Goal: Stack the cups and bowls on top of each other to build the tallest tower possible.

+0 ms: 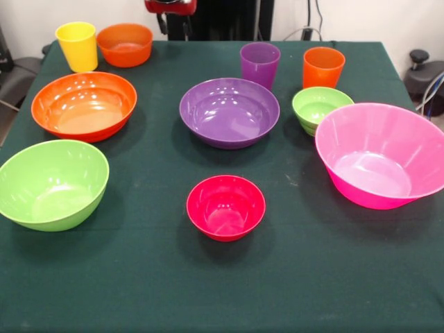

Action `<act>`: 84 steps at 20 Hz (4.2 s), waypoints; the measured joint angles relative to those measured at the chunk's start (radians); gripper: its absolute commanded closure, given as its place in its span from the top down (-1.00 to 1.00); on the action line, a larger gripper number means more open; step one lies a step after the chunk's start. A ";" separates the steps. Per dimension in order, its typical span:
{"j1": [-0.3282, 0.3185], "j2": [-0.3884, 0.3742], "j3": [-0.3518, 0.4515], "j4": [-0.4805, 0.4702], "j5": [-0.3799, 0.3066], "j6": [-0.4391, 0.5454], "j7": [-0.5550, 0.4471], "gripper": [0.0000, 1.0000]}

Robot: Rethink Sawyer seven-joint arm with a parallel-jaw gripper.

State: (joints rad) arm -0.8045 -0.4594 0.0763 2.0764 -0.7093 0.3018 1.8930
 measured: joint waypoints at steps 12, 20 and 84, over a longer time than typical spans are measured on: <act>-0.057 -0.088 0.021 0.001 0.000 0.017 0.000 1.00; -0.065 -0.087 0.022 0.001 -0.010 0.017 0.000 1.00; -0.117 -0.098 0.113 -0.031 -0.011 0.107 0.000 1.00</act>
State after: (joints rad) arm -0.9220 -0.5572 0.1894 2.0450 -0.7199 0.4083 1.8930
